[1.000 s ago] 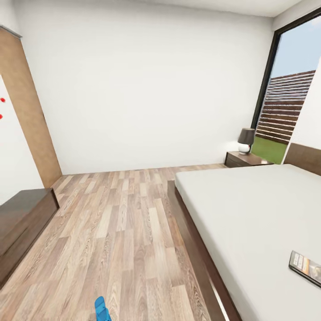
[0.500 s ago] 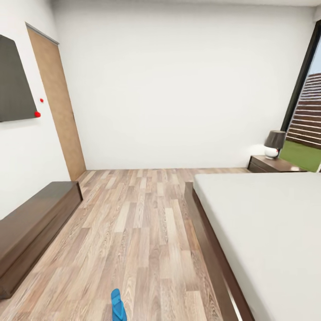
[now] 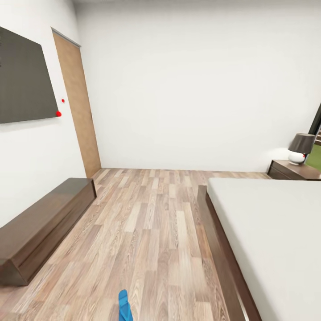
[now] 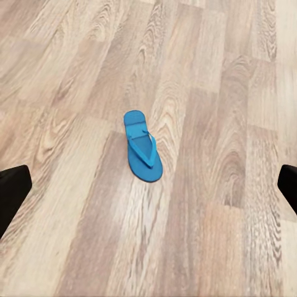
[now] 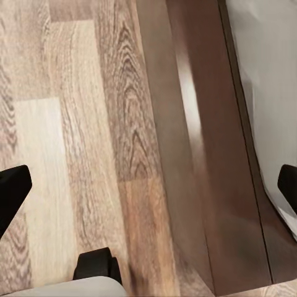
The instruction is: In the bedroom, move the book from the bed onto either nightstand, and place the two sandals side by side next to the bed.
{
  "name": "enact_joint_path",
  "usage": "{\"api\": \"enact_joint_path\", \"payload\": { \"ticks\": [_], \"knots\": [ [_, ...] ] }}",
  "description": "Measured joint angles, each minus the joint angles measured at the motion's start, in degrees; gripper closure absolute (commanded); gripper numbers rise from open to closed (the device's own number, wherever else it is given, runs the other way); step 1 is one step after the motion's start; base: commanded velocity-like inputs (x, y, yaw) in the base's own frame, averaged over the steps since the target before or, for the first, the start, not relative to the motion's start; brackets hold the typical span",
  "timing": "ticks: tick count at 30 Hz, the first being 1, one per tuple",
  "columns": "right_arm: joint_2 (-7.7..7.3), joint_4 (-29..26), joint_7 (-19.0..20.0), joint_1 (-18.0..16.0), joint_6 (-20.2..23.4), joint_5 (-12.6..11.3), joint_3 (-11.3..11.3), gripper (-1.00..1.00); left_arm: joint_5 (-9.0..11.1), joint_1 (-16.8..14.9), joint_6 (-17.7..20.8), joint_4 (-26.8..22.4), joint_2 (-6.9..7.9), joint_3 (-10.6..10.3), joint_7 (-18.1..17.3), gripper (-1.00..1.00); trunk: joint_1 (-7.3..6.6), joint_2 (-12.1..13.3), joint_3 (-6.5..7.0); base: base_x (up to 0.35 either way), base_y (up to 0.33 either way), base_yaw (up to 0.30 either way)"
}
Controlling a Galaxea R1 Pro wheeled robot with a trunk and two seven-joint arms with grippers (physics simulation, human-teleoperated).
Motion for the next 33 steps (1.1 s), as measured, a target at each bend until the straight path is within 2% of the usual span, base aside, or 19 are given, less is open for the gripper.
{"api": "enact_joint_path", "payload": {
  "ticks": [13, 21, 26, 33],
  "knots": [
    [0.00, 0.0, -0.1, 0.0, 0.0, 0.2, 0.0, -1.00, 0.0, 0.0, 0.0, 0.0, 0.00, 0.0, 0.0, -1.00, 0.00, 0.0, 0.00, 0.112, 0.000, 0.003],
    [0.00, 0.0, 0.0, 0.0, 0.0, 0.2, 0.0, -1.00, 0.0, 0.0, 0.0, 0.0, 0.00, 0.0, 0.0, -1.00, -0.02, 0.0, 0.00, 0.231, 0.000, 0.000],
    [0.00, 0.0, -0.1, 0.0, 0.0, 0.1, -0.1, -1.00, 0.0, 0.0, 0.0, 0.0, 0.00, 0.0, 0.0, -1.00, 0.00, 0.0, 0.00, 0.043, 0.000, 0.009],
    [0.00, 0.0, -0.1, 0.0, 0.0, 0.0, 0.0, -1.00, 0.0, 0.0, 0.0, 0.0, 0.00, 0.0, 0.0, -1.00, 0.00, 0.0, 0.00, 0.003, 0.000, 0.221]
  ]
}}
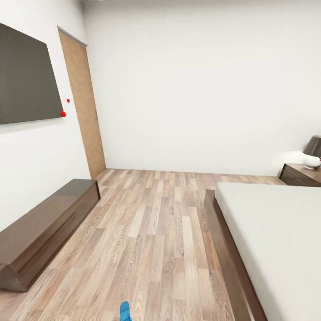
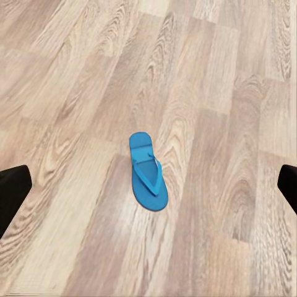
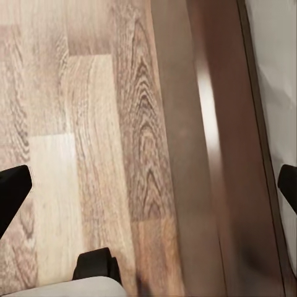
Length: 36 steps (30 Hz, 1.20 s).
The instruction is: In the bedroom, move the book from the bed onto either nightstand, and place the two sandals side by side next to the bed.
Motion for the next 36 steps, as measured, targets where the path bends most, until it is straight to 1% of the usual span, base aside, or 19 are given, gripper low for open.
{"api": "enact_joint_path", "payload": {
  "ticks": [9, 14, 18, 25, 31, 36],
  "knots": [
    [0.00, 0.0, 0.0, 0.0, 0.0, 0.0, 0.0, -1.00, 0.0, 0.0, 0.0, 0.0, 0.00, 0.0, 0.0, -1.00, 0.00, 0.0, 0.00, 0.004, 0.000, 0.289],
    [0.00, 0.0, 0.0, 0.0, 0.0, -0.1, 0.0, -1.00, 0.0, 0.0, 0.0, 0.0, 0.00, 0.0, 0.0, -1.00, -0.02, 0.0, 0.00, 0.178, -0.048, 0.215],
    [0.00, 0.0, 0.0, 0.0, 0.0, -0.1, 0.0, -1.00, 0.0, 0.0, 0.0, 0.0, 0.00, 0.0, 0.0, -1.00, -0.03, 0.0, 0.00, 0.238, -0.089, 0.042],
    [0.00, 0.0, 0.0, 0.0, 0.0, -0.1, 0.0, -1.00, 0.0, 0.0, 0.0, 0.0, 0.00, 0.0, 0.0, -1.00, -0.01, 0.0, 0.00, 0.052, -0.017, 0.004],
    [0.00, 0.0, 0.0, 0.0, 0.0, -0.1, 0.0, -1.00, 0.0, 0.0, 0.0, 0.0, 0.05, 0.1, 0.0, -1.00, -0.03, 0.0, 0.00, 0.210, -0.001, 0.000],
    [0.00, 0.0, 0.0, 0.0, 0.0, -0.1, 0.0, -1.00, 0.0, 0.0, 0.0, 0.0, 0.01, 0.1, 0.0, -1.00, -0.01, 0.0, 0.00, 0.064, -0.010, 0.000]
  ]
}}
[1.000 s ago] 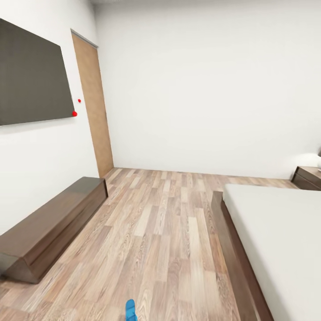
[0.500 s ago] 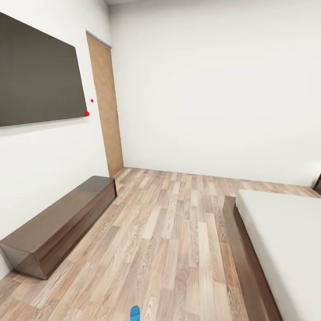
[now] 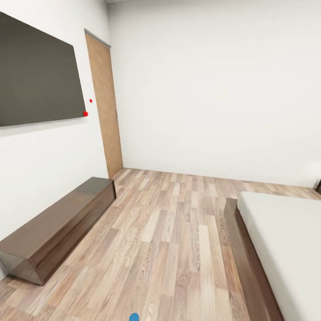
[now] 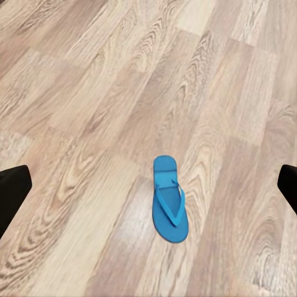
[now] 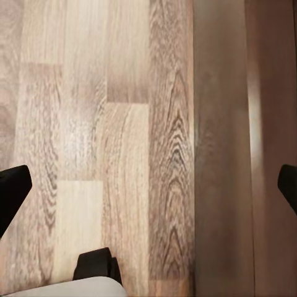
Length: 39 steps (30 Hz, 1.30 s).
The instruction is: In the bedroom, move the book from the bed onto either nightstand, and place the two sandals side by side next to the bed.
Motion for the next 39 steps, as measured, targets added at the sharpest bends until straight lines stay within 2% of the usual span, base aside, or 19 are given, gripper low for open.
{"api": "enact_joint_path", "payload": {
  "ticks": [7, 16, 33, 39],
  "knots": [
    [0.00, 0.0, 0.0, 0.0, 0.0, 0.0, 0.0, -1.00, -0.1, 0.0, 0.0, 0.0, -0.01, 0.0, 0.0, -1.00, -0.01, 0.0, 0.00, 0.127, -0.156, 0.000],
    [0.00, 0.0, 0.0, 0.0, 0.0, 0.0, 0.0, -1.00, -0.1, 0.0, 0.0, 0.0, -0.01, 0.0, 0.0, -1.00, 0.00, 0.0, 0.00, 0.015, -0.019, 0.019],
    [0.00, 0.0, 0.0, 0.0, 0.0, 0.0, 0.0, -1.00, -0.1, 0.0, 0.0, 0.0, -0.01, 0.0, 0.0, -1.00, 0.01, 0.0, 0.00, 0.000, 0.000, 0.272],
    [-0.06, 0.0, 0.2, 0.0, 0.0, 0.2, 0.0, -1.00, -0.1, 0.0, 0.0, 0.0, 0.03, 0.0, 0.0, -1.00, 0.01, 0.0, 0.00, 0.000, 0.000, 0.075]
  ]
}}
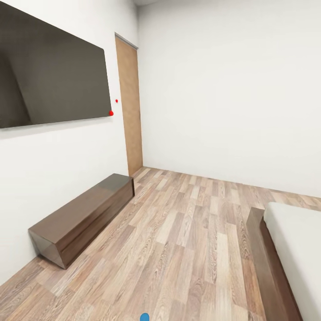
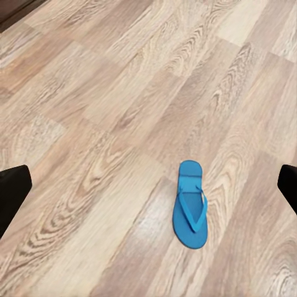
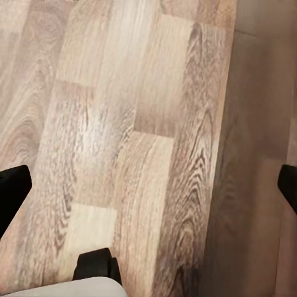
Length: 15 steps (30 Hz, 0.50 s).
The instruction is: In the bedroom, move the book from the bed onto either nightstand, and place the two sandals side by side next to the bed.
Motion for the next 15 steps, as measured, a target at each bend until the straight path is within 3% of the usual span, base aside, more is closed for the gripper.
{"api": "enact_joint_path", "payload": {
  "ticks": [4, 6, 7, 8, 9, 11, 12, 13, 14, 15],
  "knots": [
    [-0.36, -2.2, 0.2, 0.0, 1.0, -0.1, 0.0, -1.00, 0.0, 0.0, 0.0, -0.2, 0.04, 0.0, 0.0, -1.00, 0.00, 0.0, 0.00, 0.000, 0.000, 0.009],
    [-0.54, -5.4, 0.2, 0.0, 4.0, -0.2, 0.0, -1.00, 0.0, 0.0, 0.0, -0.3, 0.07, 0.0, -0.1, -1.00, 0.00, 0.0, 0.00, 0.000, 0.000, 0.003],
    [-0.64, -7.7, 0.4, -0.1, 7.1, -0.3, 0.0, -1.00, 0.0, 0.0, 0.0, -0.4, 0.11, 0.0, -0.1, -1.00, 0.00, 0.0, 0.01, 0.000, 0.000, 0.001],
    [-0.73, -11.8, 2.1, -0.2, 14.1, -0.4, 0.0, -1.00, 0.0, 0.0, 0.0, -0.4, 0.16, 0.0, -0.1, -1.00, 0.00, 0.0, 0.01, 0.000, 0.000, 0.000],
    [-0.75, -13.5, 3.4, -0.2, 16.9, -0.5, 0.0, -1.00, 0.0, 0.0, 0.0, -0.4, 0.18, 0.0, -0.1, -1.00, 0.00, 0.0, 0.01, 0.000, 0.000, 0.000],
    [-0.78, -18.2, 10.1, -0.3, 24.1, -1.1, 0.0, -1.00, 0.0, 0.0, 0.0, -0.4, 0.20, 0.0, -0.2, -1.00, 0.00, 0.0, 0.01, 0.000, 0.000, 0.000],
    [-0.78, -21.2, 16.2, -0.3, 27.7, -1.7, 0.0, -1.00, 0.0, 0.0, 0.0, -0.5, 0.21, 0.0, -0.2, -1.00, 0.00, 0.0, 0.01, 0.000, 0.000, 0.000],
    [-1.05, -25.0, 27.0, -0.3, 30.9, -2.3, -0.1, -1.00, 0.0, 0.0, -0.1, -0.5, 0.21, 0.0, -0.2, -1.00, 0.00, 0.0, 0.01, 0.000, 0.000, 0.000],
    [-1.29, -26.2, 31.4, -0.3, 31.6, -2.3, -0.2, -1.00, 0.0, 0.0, -0.1, -0.5, 0.22, 0.0, -0.2, -1.00, 0.00, 0.0, 0.01, 0.000, 0.000, 0.000],
    [-1.95, -27.5, 39.1, -0.3, 32.6, -2.4, -0.3, -1.00, 0.0, 0.0, -0.1, -0.5, 0.24, 0.0, -0.2, -1.00, 0.00, 0.0, 0.01, 0.000, 0.000, 0.000]
  ]
}}
